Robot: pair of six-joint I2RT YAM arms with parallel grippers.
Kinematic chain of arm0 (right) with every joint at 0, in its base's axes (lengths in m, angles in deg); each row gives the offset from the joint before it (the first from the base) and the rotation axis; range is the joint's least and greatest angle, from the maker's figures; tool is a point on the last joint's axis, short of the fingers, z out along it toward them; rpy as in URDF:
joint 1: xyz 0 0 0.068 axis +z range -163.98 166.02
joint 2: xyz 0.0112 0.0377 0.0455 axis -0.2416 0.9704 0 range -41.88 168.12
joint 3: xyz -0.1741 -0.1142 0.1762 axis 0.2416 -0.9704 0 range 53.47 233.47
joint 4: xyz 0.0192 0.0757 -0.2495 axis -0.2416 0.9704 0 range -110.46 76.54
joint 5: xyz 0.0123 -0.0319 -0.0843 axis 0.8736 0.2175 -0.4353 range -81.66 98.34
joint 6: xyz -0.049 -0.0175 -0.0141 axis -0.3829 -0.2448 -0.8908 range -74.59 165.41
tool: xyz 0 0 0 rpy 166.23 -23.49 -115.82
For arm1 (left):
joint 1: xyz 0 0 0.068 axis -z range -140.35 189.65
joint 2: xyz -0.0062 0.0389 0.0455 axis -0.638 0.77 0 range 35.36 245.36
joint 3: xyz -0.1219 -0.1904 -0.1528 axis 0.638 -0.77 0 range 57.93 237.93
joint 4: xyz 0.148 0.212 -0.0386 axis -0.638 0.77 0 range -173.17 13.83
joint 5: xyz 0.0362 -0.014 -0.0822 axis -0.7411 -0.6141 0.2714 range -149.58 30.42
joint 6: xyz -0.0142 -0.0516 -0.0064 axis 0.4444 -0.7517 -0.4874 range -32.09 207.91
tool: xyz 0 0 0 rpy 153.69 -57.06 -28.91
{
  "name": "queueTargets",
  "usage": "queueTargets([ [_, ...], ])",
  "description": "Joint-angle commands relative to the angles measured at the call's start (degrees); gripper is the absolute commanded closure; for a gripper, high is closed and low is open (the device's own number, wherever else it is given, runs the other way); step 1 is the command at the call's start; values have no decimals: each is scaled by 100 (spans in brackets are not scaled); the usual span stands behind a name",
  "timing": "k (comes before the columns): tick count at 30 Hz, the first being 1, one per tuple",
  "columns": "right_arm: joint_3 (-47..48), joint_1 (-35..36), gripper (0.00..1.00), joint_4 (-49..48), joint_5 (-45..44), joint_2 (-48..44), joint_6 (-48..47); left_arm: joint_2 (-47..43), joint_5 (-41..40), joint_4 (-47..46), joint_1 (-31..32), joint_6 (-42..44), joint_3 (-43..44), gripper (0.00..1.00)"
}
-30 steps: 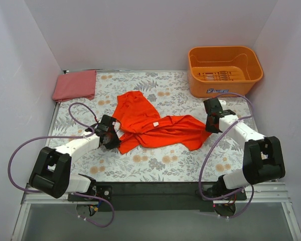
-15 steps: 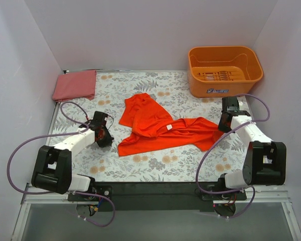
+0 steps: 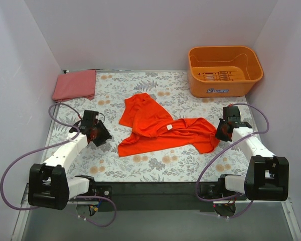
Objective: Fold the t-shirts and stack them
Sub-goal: Flatten the tshirt out
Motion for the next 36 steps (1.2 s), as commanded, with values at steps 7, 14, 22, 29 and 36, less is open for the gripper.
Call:
queueTargets([
  [7,-134,-14,95,-420,318,-249,-61,26,-203,491,1445,-554,-141,55],
  [14,-160,-14,96,-473,353,-328,-105,334,-308,465,1894,-783,-185,59],
  [22,-230,-14,96,-560,388,-398,-131,642,-545,465,2061,-906,-185,67],
  [29,-257,-23,97,-587,432,-433,-140,800,-818,667,2167,-1002,-211,70],
  [36,-336,-14,97,-666,494,-407,-140,993,-765,553,2202,-1125,-325,99],
])
